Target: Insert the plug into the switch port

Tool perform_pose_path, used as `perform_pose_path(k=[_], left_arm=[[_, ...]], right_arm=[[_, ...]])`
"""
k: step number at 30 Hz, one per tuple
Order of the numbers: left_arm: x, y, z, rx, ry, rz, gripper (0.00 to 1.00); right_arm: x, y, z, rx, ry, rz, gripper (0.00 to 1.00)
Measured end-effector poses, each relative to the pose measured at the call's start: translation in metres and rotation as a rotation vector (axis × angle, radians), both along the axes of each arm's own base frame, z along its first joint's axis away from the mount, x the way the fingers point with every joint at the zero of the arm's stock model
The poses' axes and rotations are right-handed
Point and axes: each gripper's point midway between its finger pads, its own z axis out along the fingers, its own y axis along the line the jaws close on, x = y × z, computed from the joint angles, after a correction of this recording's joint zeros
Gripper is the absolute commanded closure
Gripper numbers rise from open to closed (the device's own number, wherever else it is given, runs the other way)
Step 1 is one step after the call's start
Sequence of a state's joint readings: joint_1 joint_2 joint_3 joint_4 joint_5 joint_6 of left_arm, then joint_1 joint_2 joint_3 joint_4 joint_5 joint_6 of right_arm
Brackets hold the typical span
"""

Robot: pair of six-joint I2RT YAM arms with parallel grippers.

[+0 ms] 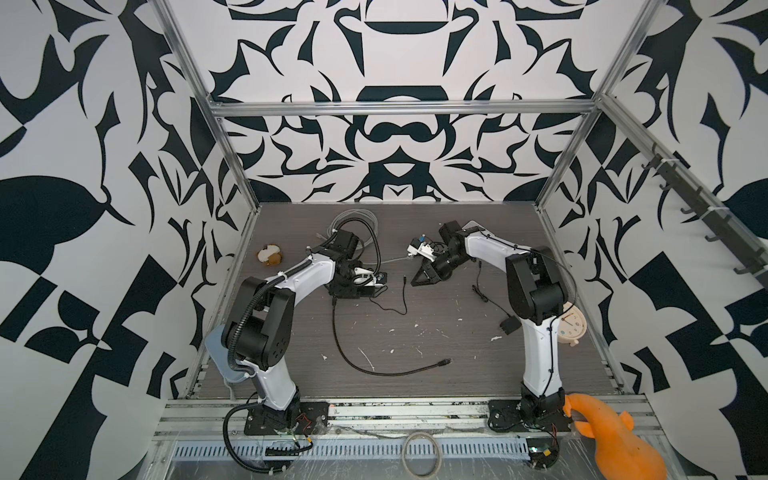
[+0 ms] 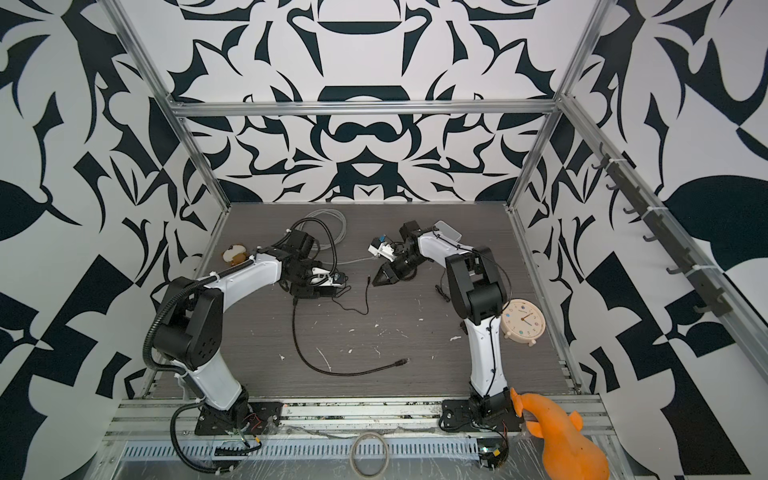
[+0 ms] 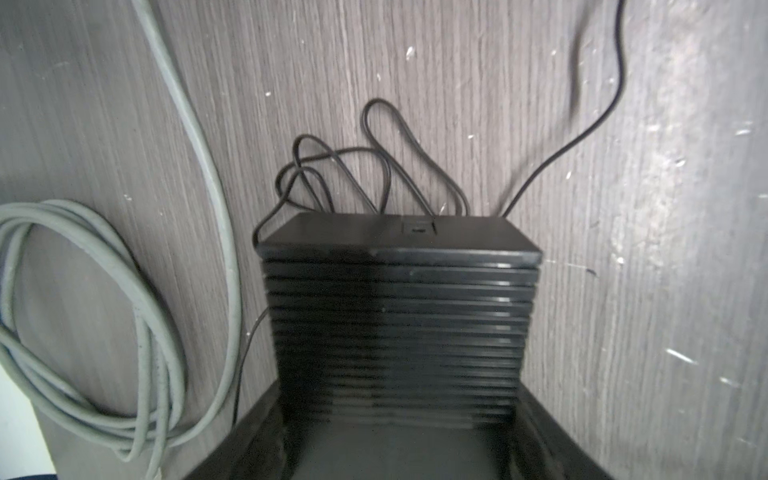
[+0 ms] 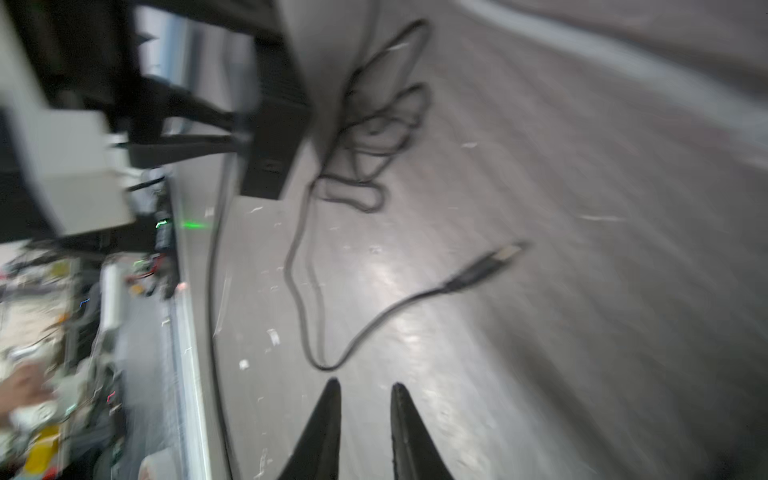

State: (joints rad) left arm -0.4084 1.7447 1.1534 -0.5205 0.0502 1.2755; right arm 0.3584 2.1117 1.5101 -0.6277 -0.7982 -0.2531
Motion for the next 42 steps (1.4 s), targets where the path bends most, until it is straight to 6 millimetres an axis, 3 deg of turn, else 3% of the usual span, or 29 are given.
perform_pose_path(k=[4,7,13,19,29,42], left_arm=[[-0.004,0.005,-0.006,0.0,0.021,0.023,0.56],[-0.01,0.009,-0.013,0.005,0.043,0.037,0.56],[-0.012,0.01,-0.013,-0.006,0.054,0.057,0.56],[-0.011,0.009,-0.007,-0.021,0.042,0.061,0.56],[-0.011,0.012,-0.002,-0.037,0.033,0.081,0.56],[-0.008,0.013,0.011,-0.065,0.0,0.091,0.56]], right_arm=[[0.016,-0.007,-0.021,-0.147,0.008,-0.237,0.73],[0.02,-0.001,-0.033,-0.229,0.011,-0.372,0.73],[0.02,0.021,-0.024,-0.301,-0.048,-0.541,0.62],[0.014,0.024,-0.023,-0.398,-0.106,-0.624,0.62],[0.012,0.029,-0.038,-0.503,-0.154,-0.656,0.69],[0.017,0.03,-0.04,-0.533,-0.192,-0.661,0.93]])
